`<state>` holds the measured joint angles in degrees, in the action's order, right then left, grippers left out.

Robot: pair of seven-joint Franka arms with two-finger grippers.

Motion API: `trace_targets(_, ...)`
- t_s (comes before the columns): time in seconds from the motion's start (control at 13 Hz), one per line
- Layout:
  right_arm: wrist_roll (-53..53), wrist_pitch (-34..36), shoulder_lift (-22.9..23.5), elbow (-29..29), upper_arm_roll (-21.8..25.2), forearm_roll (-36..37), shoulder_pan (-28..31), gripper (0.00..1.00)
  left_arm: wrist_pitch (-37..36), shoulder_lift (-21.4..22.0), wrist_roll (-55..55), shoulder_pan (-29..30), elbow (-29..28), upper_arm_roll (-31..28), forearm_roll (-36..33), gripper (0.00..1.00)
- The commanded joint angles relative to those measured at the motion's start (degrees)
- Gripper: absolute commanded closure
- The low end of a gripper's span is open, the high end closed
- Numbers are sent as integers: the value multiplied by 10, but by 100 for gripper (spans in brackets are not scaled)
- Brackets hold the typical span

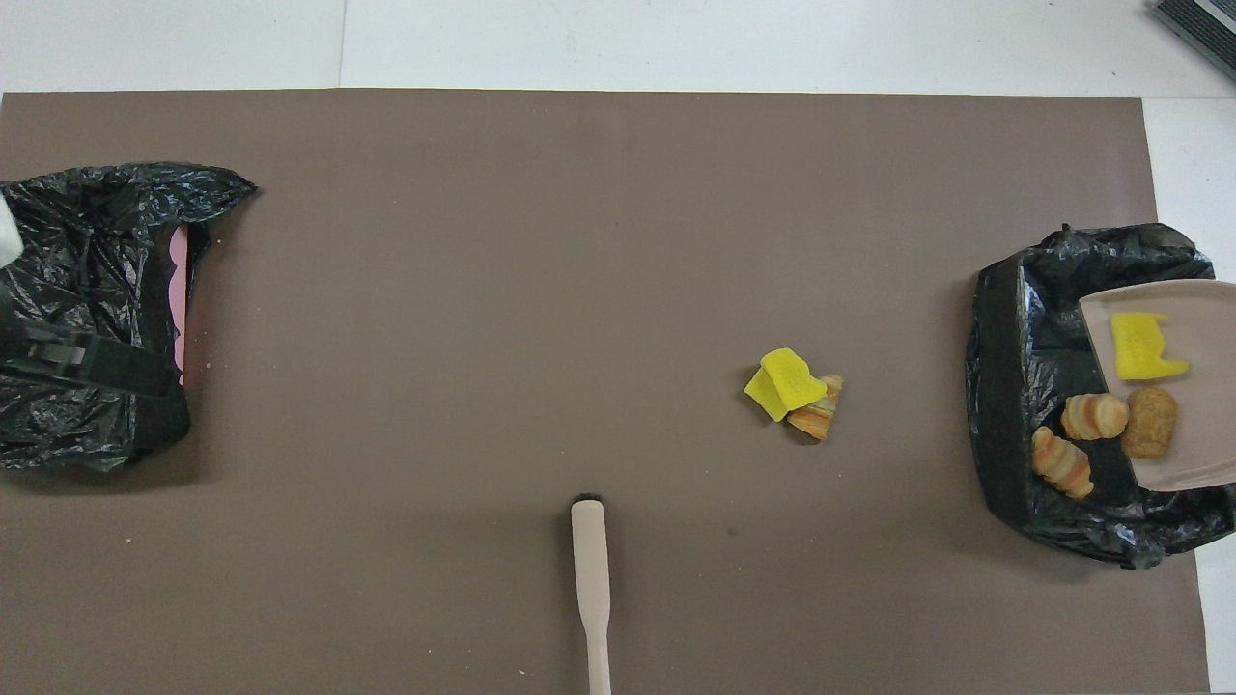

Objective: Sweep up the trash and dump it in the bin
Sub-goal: 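Tip the dustpan into the black bag with the right gripper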

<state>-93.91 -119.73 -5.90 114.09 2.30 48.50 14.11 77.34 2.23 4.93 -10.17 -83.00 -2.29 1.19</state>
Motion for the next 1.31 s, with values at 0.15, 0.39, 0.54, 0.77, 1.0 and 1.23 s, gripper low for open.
trace_targets(0.15, 0, 32, -45, 22, 0, 31, -3, 100, -31, -32, 38, 32, 63, 8, -7, 0)
trace_targets(0.39, -1, 1, -61, 49, 5, 34, 21, 100, -28, -26, 66, 33, 58, 9, -8, 0)
trace_targets(0.54, -1, -23, -62, 54, 5, 70, 22, 100, -33, -14, 67, 34, 43, 9, -7, 0)
trace_targets(0.77, 15, -23, -62, 53, 5, 118, 21, 100, -23, 8, 68, 33, 10, 5, -7, 0)
trace_targets(1.0, 8, -16, -67, 56, 5, 148, 22, 100, -30, 8, 61, 33, 12, 5, -7, 0)
trace_targets(1.23, -14, -14, -71, 66, 4, 205, 10, 100, -29, 8, 60, 34, 12, 4, -7, 0)
